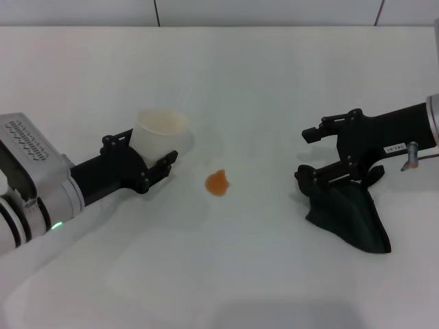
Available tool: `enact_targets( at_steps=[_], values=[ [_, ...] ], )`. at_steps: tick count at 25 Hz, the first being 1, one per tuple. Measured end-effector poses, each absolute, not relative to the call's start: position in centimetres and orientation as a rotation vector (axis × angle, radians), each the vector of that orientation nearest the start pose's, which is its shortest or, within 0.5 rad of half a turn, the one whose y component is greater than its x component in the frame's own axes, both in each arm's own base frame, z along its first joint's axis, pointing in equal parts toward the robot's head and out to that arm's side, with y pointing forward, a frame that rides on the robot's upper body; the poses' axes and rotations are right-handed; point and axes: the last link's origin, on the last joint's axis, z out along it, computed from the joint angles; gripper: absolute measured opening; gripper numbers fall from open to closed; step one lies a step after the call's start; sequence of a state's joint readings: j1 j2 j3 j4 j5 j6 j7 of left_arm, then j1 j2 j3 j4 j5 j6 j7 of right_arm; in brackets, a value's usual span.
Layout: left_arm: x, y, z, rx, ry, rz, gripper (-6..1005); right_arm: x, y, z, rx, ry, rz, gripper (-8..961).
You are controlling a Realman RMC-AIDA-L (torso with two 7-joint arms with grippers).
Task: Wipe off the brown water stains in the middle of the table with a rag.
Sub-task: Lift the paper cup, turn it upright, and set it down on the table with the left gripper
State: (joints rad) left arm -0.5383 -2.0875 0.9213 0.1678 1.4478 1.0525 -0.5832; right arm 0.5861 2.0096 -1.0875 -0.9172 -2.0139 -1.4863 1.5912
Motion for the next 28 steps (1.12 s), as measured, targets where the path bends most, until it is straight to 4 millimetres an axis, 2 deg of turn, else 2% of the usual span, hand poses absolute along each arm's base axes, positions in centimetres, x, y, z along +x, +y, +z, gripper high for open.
enact_targets(
  at_steps=[18, 23, 28],
  values=[
    [-32.1, 31.2, -7.8, -2.401, -0.369, -0.428, 535, 21.5, 36.2, 1.0, -2.921, 0.332, 0.260, 854],
    [-32.2, 31.1, -7.9, -2.402, -0.379, -0.426, 655, 21.6, 36.3, 0.9, -2.921, 0.340, 0.259, 853],
    [-32.2, 31.3, -7.9, -2.397, -0.370, -0.409, 698, 21.7, 36.4, 0.9, -2.912, 0.343, 0.254, 853]
  ],
)
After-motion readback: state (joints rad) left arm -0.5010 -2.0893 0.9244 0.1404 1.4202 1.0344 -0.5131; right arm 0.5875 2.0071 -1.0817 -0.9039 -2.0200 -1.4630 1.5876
